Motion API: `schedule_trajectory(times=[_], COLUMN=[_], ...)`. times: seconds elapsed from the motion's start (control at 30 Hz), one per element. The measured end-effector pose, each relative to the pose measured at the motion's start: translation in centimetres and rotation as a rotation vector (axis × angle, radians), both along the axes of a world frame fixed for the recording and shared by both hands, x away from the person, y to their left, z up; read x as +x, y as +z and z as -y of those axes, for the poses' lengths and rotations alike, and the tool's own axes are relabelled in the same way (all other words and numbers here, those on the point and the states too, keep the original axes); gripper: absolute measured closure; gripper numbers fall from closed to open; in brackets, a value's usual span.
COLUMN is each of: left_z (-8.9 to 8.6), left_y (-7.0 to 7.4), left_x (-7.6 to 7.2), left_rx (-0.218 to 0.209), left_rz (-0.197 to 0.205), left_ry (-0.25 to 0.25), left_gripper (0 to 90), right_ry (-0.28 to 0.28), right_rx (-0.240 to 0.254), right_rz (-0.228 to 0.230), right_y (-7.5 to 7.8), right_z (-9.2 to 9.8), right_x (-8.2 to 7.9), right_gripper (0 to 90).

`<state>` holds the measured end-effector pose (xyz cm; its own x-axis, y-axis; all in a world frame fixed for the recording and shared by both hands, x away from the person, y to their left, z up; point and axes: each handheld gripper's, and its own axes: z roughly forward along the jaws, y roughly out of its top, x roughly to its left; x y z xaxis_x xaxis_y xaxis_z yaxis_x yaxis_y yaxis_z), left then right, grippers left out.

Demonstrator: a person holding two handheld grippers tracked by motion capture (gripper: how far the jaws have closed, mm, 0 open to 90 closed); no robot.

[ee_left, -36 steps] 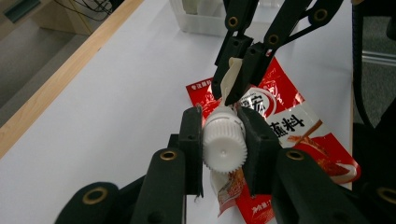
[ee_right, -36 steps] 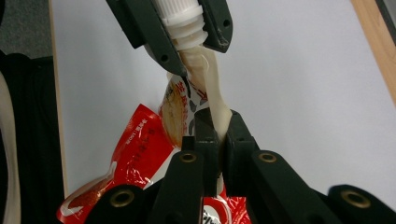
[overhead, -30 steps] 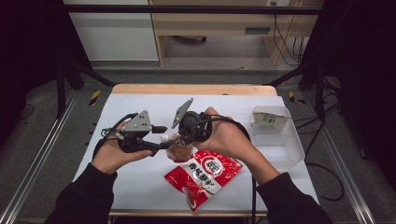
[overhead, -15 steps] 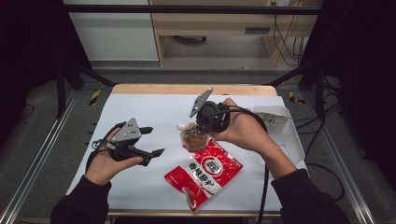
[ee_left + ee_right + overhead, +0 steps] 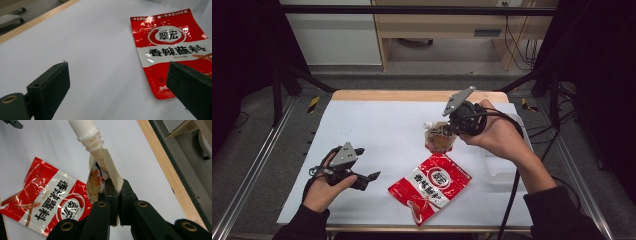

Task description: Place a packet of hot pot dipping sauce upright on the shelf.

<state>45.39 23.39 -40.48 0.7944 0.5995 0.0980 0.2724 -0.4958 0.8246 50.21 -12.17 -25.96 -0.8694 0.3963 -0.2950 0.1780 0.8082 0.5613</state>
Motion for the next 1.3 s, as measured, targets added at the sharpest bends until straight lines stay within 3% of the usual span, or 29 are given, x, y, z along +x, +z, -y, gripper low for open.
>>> schedule_trajectory(times=[0.4, 0.53, 0.87, 1.3], left_z=[-2.7, -3.2, -3.5, -3.8], left_y=[-3.1, -3.9, -4.1, -4.3], left_x=[0.0, 0.1, 0.2, 0.3], left_rx=[-0.024, -0.012, -0.002, -0.003], left_rz=[-0.053, -0.070, -0.066, -0.070], left_ry=[0.109, 0.129, 0.148, 0.155], left_gripper=[5.1, 5.1, 5.1, 5.1], right_ry=[-0.039, -0.040, -0.070, -0.127], right_rx=[0.002, 0.004, -0.019, -0.026], right_rz=[0.043, 0.065, 0.095, 0.102], right_y=[1.6, 1.9, 2.3, 1.9], right_z=[3.2, 4.4, 7.2, 10.3], right_x=[-1.2, -1.7, -2.5, -3.0], right_gripper=[87.6, 87.6, 87.7, 87.6])
